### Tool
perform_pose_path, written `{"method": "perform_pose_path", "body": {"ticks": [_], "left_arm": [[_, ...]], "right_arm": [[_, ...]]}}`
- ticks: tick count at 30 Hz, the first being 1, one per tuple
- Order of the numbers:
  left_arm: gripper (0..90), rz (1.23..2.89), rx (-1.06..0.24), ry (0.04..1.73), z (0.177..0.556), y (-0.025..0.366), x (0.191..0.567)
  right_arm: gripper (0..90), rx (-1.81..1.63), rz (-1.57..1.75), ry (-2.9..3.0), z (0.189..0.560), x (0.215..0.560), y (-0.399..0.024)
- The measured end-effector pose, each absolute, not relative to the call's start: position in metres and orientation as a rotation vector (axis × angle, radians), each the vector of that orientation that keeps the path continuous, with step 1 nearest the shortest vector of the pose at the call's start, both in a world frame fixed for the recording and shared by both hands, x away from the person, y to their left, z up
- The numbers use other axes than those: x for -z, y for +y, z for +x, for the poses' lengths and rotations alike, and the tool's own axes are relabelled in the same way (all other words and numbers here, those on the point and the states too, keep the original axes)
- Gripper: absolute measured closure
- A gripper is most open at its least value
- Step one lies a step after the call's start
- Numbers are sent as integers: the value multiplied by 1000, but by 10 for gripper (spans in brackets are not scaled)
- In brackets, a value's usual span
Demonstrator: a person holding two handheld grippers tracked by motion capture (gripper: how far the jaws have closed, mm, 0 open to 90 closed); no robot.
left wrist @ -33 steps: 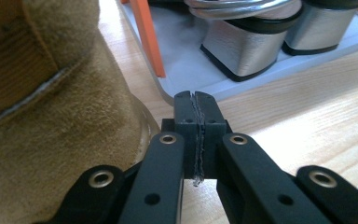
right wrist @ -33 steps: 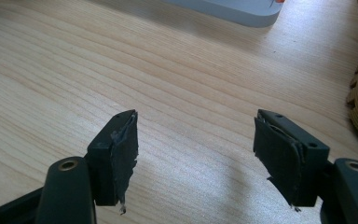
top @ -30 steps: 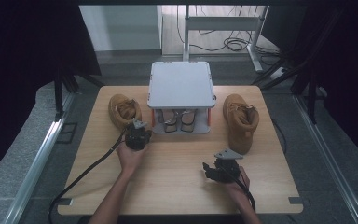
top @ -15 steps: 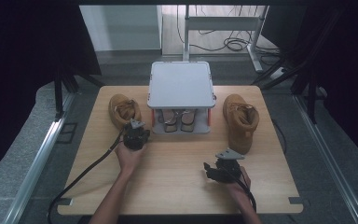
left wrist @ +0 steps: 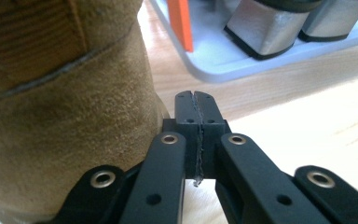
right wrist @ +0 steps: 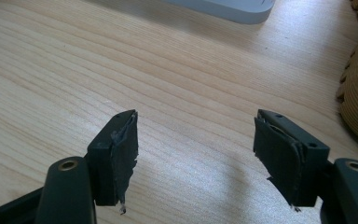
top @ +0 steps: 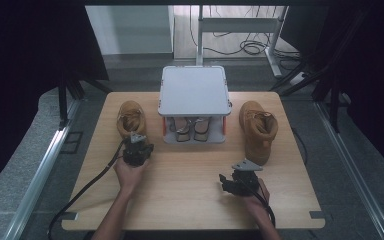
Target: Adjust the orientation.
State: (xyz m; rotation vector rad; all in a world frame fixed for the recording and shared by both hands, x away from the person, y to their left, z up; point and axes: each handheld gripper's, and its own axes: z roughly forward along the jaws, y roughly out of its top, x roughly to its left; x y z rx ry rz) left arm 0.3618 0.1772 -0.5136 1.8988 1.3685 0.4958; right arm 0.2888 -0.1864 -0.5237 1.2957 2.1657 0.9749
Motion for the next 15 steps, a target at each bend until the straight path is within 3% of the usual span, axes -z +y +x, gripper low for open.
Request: {"method": "perform_pose_path", "body": {"ticks": [15], "left_arm": [[898,1874,-469,1415,339,222,512]], "right_arm": [[308,-963,1287,2172,288,525,-185]]}}
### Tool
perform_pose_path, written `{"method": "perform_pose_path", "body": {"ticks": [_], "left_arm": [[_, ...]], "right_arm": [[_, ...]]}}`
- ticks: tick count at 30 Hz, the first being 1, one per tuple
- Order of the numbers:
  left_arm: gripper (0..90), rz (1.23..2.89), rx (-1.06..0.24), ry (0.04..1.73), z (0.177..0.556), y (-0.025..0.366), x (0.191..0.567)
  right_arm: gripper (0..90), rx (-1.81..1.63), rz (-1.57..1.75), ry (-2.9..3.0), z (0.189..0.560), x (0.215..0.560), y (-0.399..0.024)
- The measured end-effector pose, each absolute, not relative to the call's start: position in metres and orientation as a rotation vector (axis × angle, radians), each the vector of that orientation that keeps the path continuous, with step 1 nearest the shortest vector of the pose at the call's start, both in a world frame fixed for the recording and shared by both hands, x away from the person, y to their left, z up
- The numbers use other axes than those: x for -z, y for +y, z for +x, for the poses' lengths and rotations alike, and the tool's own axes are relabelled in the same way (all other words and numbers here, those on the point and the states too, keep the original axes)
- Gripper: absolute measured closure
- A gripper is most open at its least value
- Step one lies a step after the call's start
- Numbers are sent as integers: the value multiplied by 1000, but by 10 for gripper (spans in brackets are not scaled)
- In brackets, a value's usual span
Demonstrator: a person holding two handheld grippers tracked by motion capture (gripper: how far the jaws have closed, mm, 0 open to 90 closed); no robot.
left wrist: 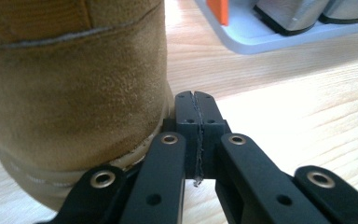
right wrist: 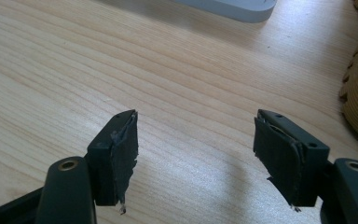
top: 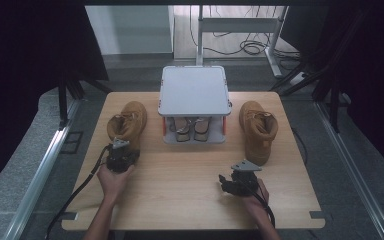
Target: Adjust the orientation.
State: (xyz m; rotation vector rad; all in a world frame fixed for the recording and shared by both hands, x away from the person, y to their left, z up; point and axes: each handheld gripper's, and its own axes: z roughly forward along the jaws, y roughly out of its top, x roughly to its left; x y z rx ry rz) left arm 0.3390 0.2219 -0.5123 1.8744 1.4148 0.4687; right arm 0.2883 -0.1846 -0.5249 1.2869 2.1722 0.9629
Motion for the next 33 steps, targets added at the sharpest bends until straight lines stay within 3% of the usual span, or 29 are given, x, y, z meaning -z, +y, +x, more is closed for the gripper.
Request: {"method": "perform_pose_path", "body": {"ticks": [15,33], "left_arm": [[898,1795,-414,1494,330,266,512],[898,1765,-396,1517,329,281,512]], "right_arm": [[308,-969,1291,2168,288,524,-186],[308,-961,1296,2166,289,525,-188]]}}
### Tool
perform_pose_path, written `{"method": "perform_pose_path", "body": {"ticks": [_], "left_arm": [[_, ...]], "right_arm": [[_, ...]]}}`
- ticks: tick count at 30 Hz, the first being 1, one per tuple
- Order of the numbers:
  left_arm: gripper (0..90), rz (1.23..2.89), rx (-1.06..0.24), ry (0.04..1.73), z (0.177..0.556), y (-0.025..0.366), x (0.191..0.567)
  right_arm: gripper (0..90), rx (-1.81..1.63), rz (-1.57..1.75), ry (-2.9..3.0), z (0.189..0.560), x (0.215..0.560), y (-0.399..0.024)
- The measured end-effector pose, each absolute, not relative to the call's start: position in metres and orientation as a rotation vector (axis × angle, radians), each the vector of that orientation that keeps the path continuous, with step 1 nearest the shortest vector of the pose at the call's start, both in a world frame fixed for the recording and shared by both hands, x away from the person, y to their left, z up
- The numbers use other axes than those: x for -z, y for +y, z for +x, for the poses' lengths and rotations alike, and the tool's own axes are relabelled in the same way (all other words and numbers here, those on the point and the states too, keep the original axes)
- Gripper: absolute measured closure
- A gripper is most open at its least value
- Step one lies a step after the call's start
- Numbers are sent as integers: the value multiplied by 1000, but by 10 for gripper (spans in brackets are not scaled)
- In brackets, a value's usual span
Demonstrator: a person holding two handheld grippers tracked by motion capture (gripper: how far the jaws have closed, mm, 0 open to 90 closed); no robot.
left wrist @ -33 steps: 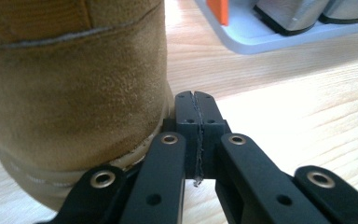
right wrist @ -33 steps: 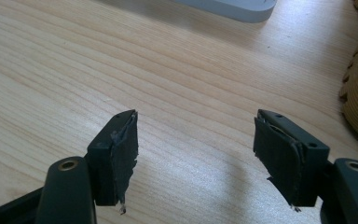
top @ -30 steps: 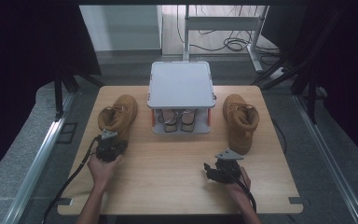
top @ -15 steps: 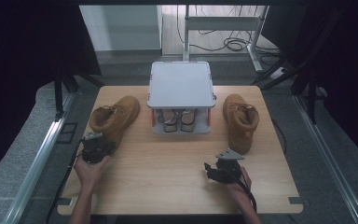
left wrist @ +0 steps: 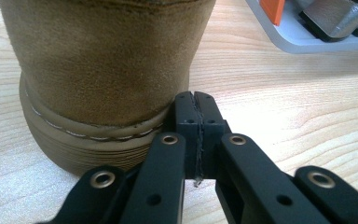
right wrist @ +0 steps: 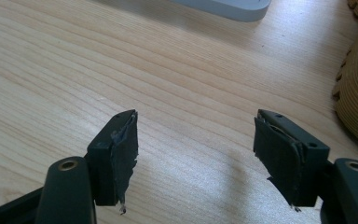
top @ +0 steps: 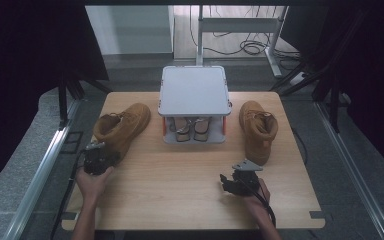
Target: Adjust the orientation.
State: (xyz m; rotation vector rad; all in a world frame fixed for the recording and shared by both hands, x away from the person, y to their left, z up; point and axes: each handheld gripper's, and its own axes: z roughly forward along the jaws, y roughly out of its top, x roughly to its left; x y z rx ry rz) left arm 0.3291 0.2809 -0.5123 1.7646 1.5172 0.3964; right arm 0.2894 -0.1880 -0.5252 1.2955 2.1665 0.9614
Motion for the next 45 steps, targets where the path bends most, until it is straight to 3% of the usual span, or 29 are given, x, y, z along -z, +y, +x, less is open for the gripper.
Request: {"method": "perform_pose_path", "body": {"ticks": [5,11,22,31,36,45], "left_arm": [[896,1754,-381,1521,329,282,512],[808,1754,-390,1494,325,279,509],[524,1817,-327,1332,308,253,501],[377,1870,-312,1283,300,236,504],[363,1873,-301,1271,302,233,506],[352,1906,-273,1274,308,225,510]], "right_arm": [[308,-956,1295,2170,290,526,-187],[308,-952,1300,2168,290,527,-188],[325,-982,1325,2117,295,525,-191],[482,-1029,1320,2115,305,519,-199],[578,-1040,1300,2119,307,516,-202],[843,-1047,1321,2117,318,515,-213]]}}
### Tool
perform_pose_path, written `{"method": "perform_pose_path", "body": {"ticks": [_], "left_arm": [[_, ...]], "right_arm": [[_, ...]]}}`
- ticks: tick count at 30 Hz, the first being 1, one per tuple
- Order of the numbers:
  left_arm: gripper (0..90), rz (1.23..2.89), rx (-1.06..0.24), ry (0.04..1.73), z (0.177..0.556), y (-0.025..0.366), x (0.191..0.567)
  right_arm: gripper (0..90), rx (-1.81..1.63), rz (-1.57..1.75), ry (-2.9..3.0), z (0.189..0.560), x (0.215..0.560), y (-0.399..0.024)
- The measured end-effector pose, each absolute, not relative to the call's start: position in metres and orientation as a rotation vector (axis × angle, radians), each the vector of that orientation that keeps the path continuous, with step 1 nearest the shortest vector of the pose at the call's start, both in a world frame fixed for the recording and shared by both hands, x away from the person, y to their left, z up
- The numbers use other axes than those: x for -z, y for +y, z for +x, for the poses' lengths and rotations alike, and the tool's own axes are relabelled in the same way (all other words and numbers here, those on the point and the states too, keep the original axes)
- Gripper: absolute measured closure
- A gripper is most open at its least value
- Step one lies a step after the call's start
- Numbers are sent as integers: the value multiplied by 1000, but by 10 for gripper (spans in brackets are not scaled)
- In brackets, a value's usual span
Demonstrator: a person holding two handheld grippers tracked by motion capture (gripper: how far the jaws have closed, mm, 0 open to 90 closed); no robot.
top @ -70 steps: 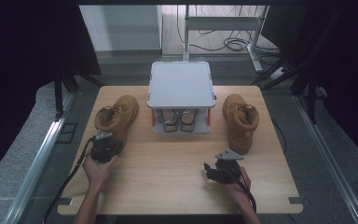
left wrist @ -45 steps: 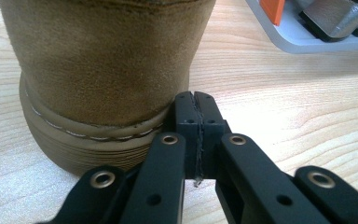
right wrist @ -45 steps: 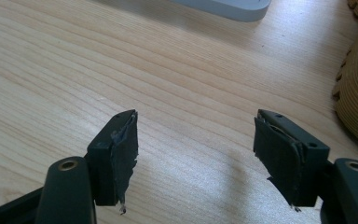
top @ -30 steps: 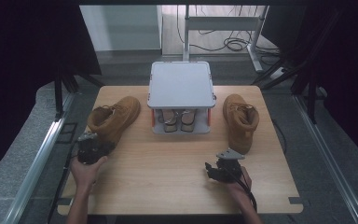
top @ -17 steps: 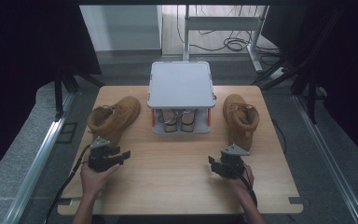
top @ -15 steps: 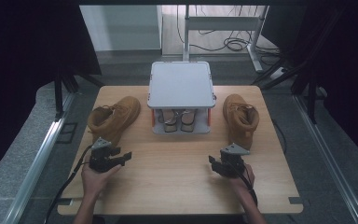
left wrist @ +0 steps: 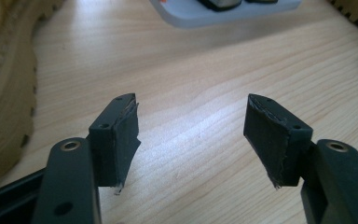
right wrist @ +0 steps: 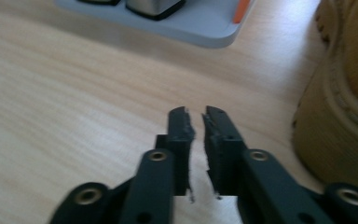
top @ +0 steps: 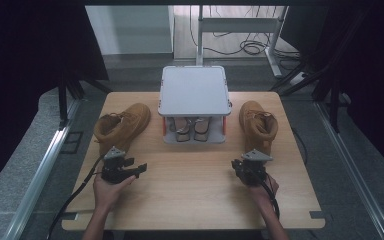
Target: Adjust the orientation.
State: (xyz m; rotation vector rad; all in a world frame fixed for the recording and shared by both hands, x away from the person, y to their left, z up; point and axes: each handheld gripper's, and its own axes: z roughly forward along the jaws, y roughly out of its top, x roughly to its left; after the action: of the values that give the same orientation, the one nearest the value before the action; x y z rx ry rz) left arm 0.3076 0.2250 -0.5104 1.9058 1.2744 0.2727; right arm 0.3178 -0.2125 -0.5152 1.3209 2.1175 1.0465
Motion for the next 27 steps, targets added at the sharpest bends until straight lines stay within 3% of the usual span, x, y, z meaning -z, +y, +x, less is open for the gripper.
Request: {"method": "perform_pose_path", "body": {"ticks": [2,11,27], "left_arm": [[352,1907,-271,1284,308,224,511],[359,1881,-293,1288,305,228,502],[363,1903,-286,1303,302,229,507]], "right_arm": [[890,-1065,1319,2072,323,514,-214],[892,-1092,1344,1977,352,504,-219],[893,-963,1376,1950,360,524,-233]]}}
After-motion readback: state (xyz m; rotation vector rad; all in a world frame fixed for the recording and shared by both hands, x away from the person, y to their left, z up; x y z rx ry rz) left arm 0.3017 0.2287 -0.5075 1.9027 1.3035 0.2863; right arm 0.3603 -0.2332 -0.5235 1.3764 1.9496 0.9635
